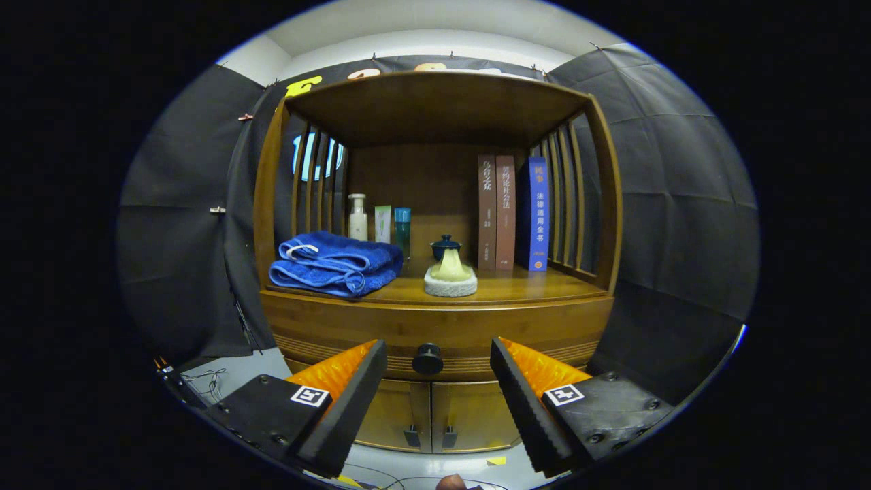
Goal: Pull open the drawer, take out the items inside it, and place them on the countertop above the cabinet.
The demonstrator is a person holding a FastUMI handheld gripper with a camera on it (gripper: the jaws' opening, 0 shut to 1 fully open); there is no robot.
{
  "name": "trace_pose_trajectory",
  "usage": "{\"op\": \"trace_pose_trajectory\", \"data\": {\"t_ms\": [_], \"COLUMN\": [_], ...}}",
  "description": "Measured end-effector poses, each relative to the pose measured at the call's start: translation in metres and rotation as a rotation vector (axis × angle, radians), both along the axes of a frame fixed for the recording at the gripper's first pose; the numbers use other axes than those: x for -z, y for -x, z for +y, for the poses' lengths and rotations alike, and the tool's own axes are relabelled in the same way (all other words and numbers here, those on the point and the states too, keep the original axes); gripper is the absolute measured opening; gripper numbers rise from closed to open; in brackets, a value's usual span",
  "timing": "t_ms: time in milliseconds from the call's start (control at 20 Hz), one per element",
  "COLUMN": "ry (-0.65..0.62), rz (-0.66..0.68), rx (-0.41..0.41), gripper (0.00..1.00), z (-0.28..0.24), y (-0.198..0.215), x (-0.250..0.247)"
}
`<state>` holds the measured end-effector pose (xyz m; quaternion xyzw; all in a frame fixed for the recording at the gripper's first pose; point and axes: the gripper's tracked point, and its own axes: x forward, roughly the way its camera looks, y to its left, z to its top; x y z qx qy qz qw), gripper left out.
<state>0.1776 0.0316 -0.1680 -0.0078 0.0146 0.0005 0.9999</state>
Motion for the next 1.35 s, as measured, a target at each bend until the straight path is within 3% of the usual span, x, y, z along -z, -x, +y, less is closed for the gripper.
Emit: {"op": "trace_pose_trajectory", "data": {"t_ms": [450,650,1050,1350], "ry": [0.0,0.004,-0.025,-0.03], "rz": [-0.043,0.016,-0.042,-0.044], "rx": [-0.034,-0.03,-0.015,-0.039], "gripper": [0.99,0.99,0.99,0.99], "z": [0.002,0.001,-0.017,-0.017], "y": [0.085,0.101,0.133,0.135], "x": [-0.078,-0.085,-0.141,-0.165]}}
